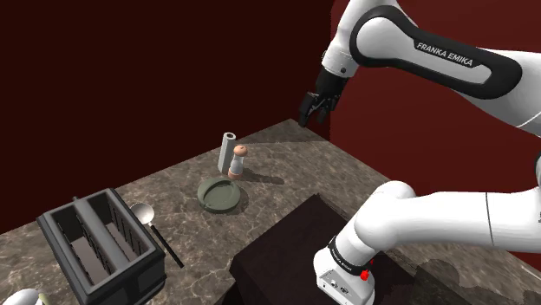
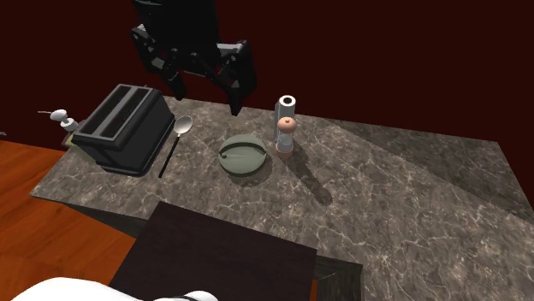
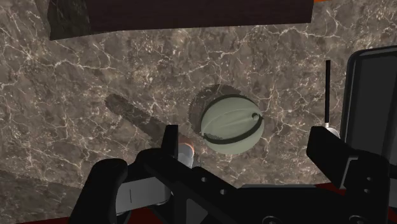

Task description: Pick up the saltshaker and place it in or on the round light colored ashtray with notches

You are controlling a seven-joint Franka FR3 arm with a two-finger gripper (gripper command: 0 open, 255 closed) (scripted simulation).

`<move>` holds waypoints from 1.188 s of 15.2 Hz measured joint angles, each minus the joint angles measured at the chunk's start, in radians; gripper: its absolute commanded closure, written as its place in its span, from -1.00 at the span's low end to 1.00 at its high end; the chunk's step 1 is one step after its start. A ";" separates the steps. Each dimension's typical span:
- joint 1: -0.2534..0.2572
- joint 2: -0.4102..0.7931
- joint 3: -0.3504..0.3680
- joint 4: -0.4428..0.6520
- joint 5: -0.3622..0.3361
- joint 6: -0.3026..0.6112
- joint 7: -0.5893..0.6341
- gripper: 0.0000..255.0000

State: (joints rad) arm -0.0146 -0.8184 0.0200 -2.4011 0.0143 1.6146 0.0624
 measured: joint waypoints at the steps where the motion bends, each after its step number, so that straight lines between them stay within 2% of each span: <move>1: 0.000 0.000 0.000 0.000 0.000 0.000 0.000 -1.00; 3: -0.002 0.019 -0.011 -0.022 -0.002 0.041 -0.011 -1.00; 9: -0.006 0.166 -0.056 -0.071 0.001 0.242 -0.061 -1.00; 18: 0.000 0.485 -0.129 -0.035 0.044 0.530 -0.166 -1.00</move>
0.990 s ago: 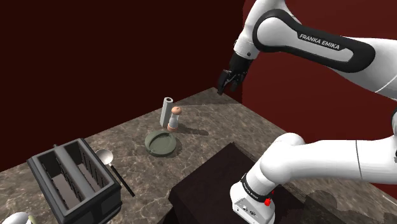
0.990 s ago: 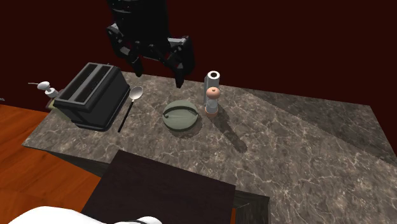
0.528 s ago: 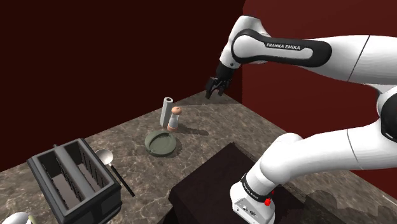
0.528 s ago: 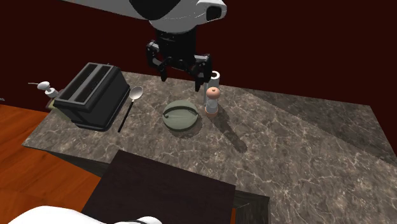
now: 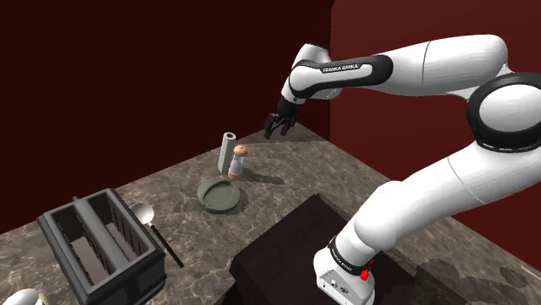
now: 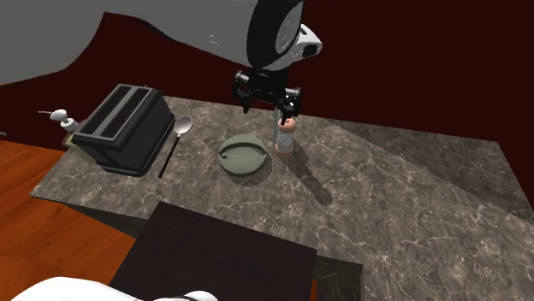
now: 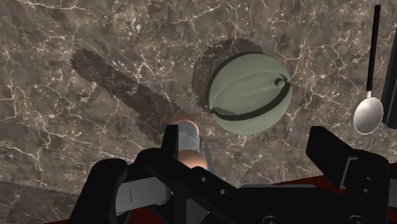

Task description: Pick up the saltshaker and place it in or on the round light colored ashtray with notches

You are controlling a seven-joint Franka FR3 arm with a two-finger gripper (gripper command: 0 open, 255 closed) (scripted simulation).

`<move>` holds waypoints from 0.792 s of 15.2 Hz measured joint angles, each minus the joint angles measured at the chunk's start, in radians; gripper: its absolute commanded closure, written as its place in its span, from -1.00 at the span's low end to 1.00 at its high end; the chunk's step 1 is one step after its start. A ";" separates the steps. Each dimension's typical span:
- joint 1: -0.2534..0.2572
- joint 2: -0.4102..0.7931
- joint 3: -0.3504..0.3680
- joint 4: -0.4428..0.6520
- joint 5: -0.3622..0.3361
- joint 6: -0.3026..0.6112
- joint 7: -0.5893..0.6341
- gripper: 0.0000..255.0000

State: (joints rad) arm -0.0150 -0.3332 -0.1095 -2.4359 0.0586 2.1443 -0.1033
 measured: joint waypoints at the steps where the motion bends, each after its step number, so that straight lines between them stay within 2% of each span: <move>1: 0.003 0.042 -0.006 0.009 0.011 0.032 -0.013 -1.00; 7: 0.010 0.271 -0.041 0.090 0.095 0.175 -0.116 -1.00; 12: 0.001 0.476 -0.044 0.212 0.191 0.247 -0.207 -1.00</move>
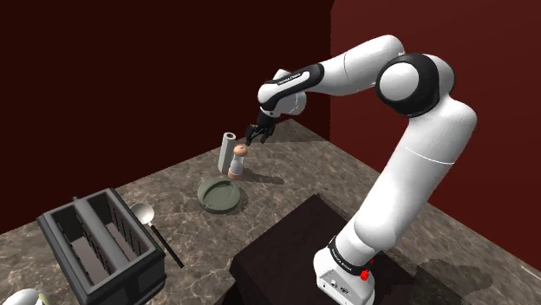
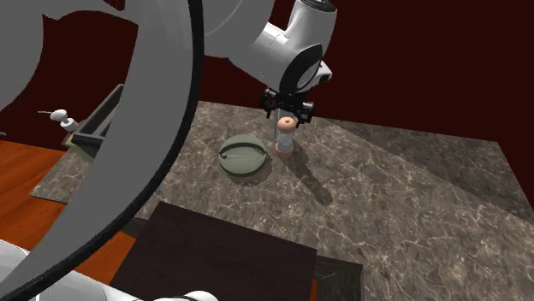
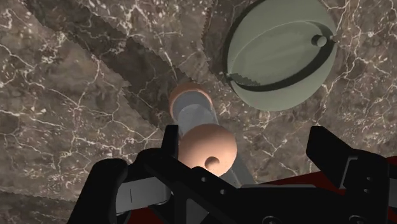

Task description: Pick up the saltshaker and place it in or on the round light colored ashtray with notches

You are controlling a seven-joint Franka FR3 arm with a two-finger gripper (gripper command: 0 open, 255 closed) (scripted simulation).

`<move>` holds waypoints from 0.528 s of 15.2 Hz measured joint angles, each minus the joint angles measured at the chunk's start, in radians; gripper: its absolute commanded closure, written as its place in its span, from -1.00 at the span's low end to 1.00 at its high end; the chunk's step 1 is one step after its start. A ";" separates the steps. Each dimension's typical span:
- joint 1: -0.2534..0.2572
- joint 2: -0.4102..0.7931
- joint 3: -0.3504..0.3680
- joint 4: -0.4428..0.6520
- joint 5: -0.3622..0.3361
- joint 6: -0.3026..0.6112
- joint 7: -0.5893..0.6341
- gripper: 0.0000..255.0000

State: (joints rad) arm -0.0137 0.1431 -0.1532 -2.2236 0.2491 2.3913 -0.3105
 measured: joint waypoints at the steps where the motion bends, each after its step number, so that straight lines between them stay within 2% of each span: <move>1: 0.000 0.039 0.005 0.026 0.018 0.011 -0.010 -1.00; 5: -0.027 0.210 0.025 0.160 0.086 0.040 -0.074 -1.00; 8: -0.037 0.263 0.036 0.184 0.108 0.065 -0.095 -1.00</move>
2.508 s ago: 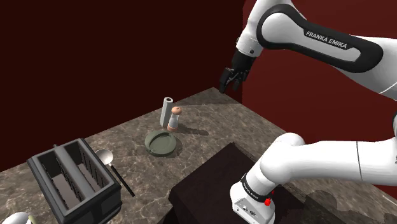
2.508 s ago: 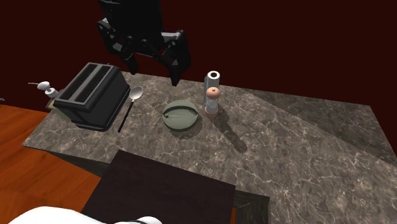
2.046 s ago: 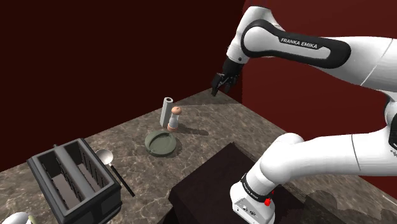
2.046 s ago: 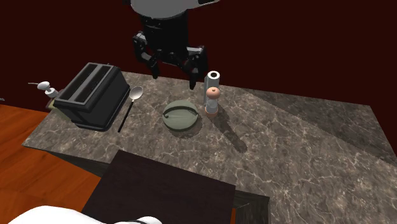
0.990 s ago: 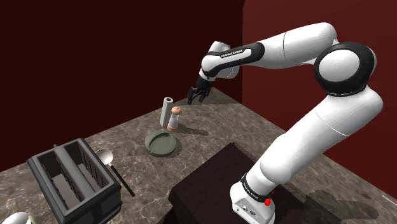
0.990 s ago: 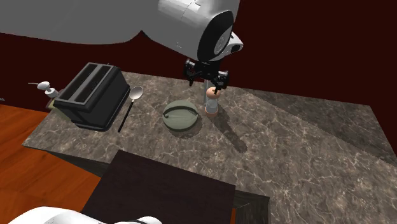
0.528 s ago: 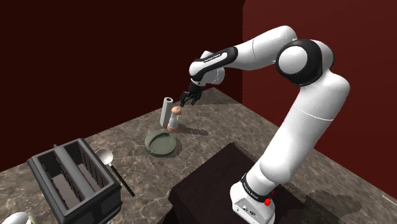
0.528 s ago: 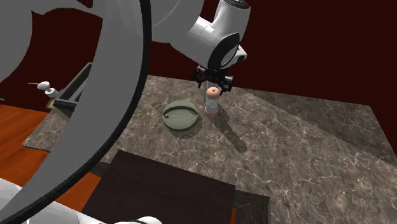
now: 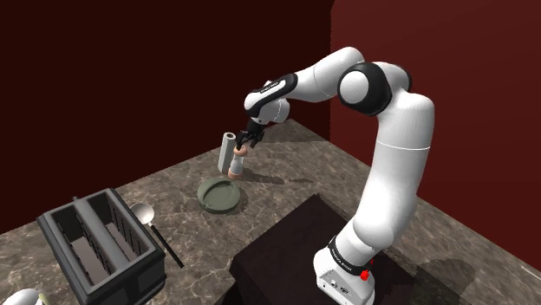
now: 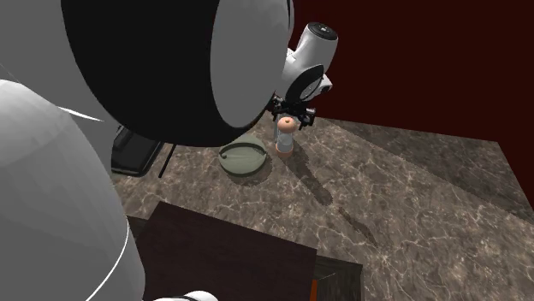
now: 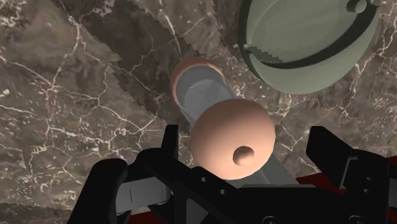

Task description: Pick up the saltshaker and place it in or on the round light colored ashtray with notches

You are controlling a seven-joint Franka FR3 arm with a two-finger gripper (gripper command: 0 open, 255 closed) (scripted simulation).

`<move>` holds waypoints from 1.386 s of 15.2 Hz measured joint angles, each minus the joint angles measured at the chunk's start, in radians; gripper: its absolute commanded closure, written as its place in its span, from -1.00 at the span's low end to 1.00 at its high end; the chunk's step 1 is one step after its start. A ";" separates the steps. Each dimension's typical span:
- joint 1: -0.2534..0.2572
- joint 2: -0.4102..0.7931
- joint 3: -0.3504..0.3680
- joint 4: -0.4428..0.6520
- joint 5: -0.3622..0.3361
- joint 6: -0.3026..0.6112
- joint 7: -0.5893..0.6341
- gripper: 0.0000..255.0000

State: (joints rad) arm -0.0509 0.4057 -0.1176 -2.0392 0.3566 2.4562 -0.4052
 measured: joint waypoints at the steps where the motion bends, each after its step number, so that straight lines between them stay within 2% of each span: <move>1: -0.002 0.015 0.003 0.005 0.005 0.010 -0.005 -1.00; 6: -0.004 0.061 0.016 0.012 0.024 0.049 -0.017 -1.00; 12: -0.005 0.064 0.017 0.011 0.026 0.053 -0.019 -1.00; 13: -0.005 0.064 0.017 0.011 0.026 0.053 -0.019 1.00; 21: -0.004 0.064 0.017 0.011 0.026 0.053 -0.019 1.00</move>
State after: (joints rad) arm -0.0554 0.4697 -0.1005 -2.0285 0.3825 2.5095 -0.4246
